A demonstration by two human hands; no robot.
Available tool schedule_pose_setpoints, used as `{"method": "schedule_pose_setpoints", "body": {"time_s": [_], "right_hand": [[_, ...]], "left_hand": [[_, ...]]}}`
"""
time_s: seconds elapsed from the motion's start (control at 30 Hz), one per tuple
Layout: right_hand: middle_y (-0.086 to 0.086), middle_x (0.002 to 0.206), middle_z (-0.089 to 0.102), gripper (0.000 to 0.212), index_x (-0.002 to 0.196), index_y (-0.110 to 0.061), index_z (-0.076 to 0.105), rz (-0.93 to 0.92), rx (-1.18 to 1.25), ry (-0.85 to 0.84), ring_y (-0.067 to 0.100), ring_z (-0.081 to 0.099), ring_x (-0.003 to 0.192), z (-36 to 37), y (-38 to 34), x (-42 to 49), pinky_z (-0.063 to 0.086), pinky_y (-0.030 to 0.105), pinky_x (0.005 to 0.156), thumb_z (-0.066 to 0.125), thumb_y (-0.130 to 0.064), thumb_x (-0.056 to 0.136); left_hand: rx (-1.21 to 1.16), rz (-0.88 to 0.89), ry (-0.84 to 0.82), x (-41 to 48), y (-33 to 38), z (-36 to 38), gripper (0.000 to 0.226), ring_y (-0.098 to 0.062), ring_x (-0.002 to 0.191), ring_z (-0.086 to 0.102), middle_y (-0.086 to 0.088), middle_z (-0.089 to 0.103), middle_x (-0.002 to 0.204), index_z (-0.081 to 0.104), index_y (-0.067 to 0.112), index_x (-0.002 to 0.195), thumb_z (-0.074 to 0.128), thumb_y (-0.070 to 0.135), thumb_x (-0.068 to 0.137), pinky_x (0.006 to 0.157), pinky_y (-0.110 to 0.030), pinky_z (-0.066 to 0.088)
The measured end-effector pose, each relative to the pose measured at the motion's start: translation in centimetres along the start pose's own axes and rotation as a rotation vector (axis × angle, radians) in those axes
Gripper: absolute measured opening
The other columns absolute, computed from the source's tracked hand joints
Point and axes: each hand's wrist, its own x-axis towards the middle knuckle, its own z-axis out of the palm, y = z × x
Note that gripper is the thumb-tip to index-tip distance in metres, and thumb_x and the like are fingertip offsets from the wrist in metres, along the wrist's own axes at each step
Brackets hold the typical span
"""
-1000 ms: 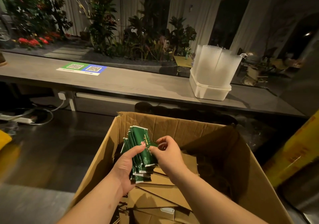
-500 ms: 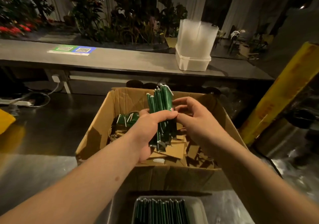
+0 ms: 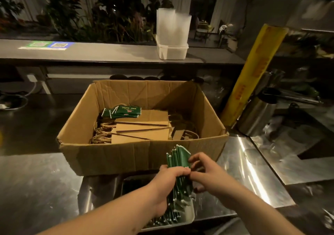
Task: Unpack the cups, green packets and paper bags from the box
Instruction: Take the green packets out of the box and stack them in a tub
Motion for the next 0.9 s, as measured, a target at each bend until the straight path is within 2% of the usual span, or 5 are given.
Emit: {"method": "schedule_pose_setpoints", "body": {"time_s": [0.1, 0.37, 0.57, 0.73, 0.9], "right_hand": [[0.003, 0.113, 0.062, 0.034, 0.124, -0.025, 0.051, 0.037, -0.079, -0.011, 0.017, 0.069, 0.097, 0.4, 2.3, 2.0, 0.06, 0.024, 0.071, 0.067, -0.014, 0.096], [0.005, 0.114, 0.063, 0.041, 0.129, -0.023, 0.048, 0.198, -0.087, -0.106, 0.02, 0.068, 0.103, 2.1, 4.6, 4.5, 0.063, 0.036, 0.084, 0.067, -0.013, 0.094], [0.005, 0.125, 0.058, 0.056, 0.141, -0.024, 0.035, 0.35, -0.178, -0.201, 0.022, 0.063, 0.114, 3.3, 4.6, 6.3, 0.063, 0.037, 0.084, 0.063, -0.016, 0.093], [0.007, 0.118, 0.069, 0.043, 0.129, -0.015, 0.058, 0.478, -0.254, -0.269, 0.02, 0.069, 0.108, 3.0, 4.1, 7.5, 0.059, 0.041, 0.097, 0.056, -0.024, 0.087], [0.0, 0.123, 0.061, 0.077, 0.16, -0.027, 0.02, 0.349, -0.352, -0.272, 0.011, 0.07, 0.097, 3.0, 4.4, 7.7, 0.058, 0.022, 0.078, 0.059, -0.019, 0.095]], "left_hand": [[0.044, -0.063, 0.057, 4.2, -1.9, -0.6, 0.109, -0.035, 0.109, 0.069, -0.017, 0.065, 0.128, 0.033, 0.027, 0.152, 0.089, 0.04, 0.059, 0.095, -0.051, 0.054], [0.117, -0.219, 0.099, 6.9, -3.0, -1.9, 0.059, -0.037, 0.094, 0.075, -0.02, 0.074, 0.109, 0.043, 0.015, 0.143, 0.069, 0.02, 0.09, 0.078, -0.046, 0.058], [0.056, -0.355, 0.034, 8.0, -3.0, -3.6, 0.032, -0.041, 0.105, 0.07, -0.024, 0.076, 0.104, 0.066, 0.005, 0.123, 0.061, 0.019, 0.095, 0.104, -0.055, 0.049], [0.055, -0.388, 0.032, 8.5, -2.7, -3.7, 0.027, -0.038, 0.109, 0.066, -0.022, 0.071, 0.113, 0.063, 0.003, 0.121, 0.053, 0.011, 0.098, 0.098, -0.049, 0.051], [0.185, -0.34, 0.058, 9.2, -2.6, -4.3, 0.032, -0.036, 0.108, 0.066, -0.02, 0.068, 0.117, 0.055, 0.011, 0.129, 0.051, 0.004, 0.098, 0.099, -0.05, 0.054]]}}
